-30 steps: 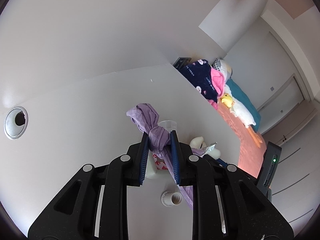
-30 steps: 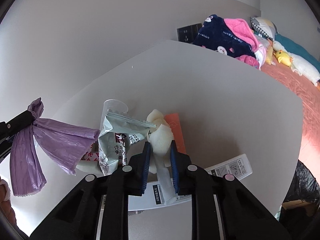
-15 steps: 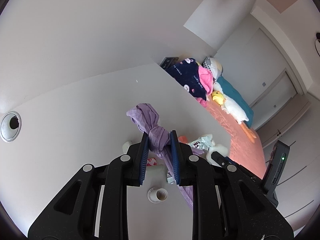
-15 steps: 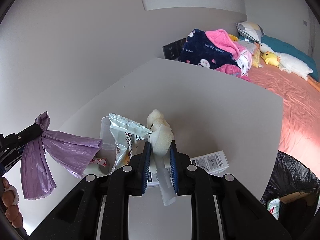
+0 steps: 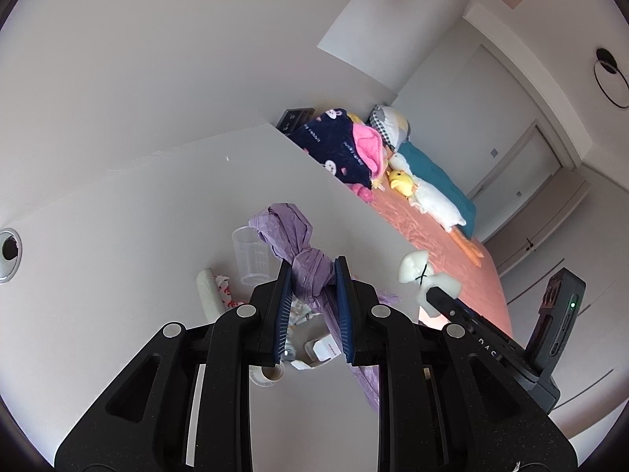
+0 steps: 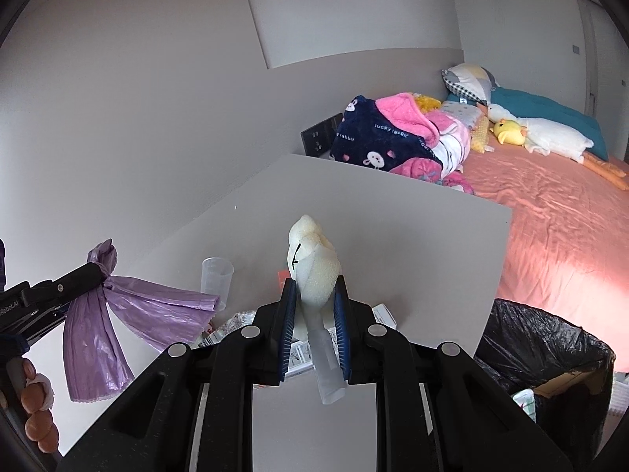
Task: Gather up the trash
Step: 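Carry the purple bag and foam piece over the black bin and open both grippers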
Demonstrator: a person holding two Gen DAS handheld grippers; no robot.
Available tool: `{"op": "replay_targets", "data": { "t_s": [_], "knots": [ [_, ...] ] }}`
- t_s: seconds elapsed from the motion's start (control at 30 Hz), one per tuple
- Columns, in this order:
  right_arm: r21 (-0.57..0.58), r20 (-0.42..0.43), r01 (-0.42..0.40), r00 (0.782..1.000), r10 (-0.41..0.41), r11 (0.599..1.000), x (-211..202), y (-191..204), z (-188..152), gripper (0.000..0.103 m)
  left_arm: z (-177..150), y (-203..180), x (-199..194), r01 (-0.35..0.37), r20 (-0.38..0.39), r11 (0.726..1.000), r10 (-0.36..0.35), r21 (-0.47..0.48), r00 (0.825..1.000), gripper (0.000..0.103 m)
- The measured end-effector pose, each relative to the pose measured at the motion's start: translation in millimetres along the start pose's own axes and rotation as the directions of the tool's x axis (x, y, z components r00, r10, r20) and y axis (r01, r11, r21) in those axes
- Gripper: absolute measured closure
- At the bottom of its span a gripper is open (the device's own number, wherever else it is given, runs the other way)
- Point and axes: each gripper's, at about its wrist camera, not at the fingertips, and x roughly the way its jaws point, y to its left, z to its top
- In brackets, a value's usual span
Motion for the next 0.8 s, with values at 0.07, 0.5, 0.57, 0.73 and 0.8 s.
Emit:
{"op": "replay_targets", "data": {
  "t_s": [0.07,0.5,0.57,0.73,0.8],
  "knots": [
    [0.008,0.010,0.004,1.000,-0.004,1.000,-7,-4,-1,0.083,-2,-7,2,0.013,-0.008,1.000,-0.013,0.011,1.000,0.082],
    [0.074,0.063,0.006,0.998,-0.011,0.997,-51,-38,-14,0.083,-23,-52,11,0.084,-0.071,0.993,-0.078,0.084,0.994,0.082],
    [0.084,0.072,0.006,0.997,-0.012,0.996,-58,-43,-18,0.083,-27,-61,12,0.092,-0.080,0.991,-0.085,0.100,0.993,0.082],
    [0.105,0.091,0.010,0.996,-0.019,0.994,-74,-58,-24,0.082,-37,-82,17,0.120,-0.108,0.985,-0.107,0.127,0.988,0.082],
    [0.113,0.095,0.011,0.995,-0.022,0.994,-80,-64,-28,0.082,-41,-89,19,0.129,-0.119,0.982,-0.113,0.136,0.986,0.082]
  ]
}}
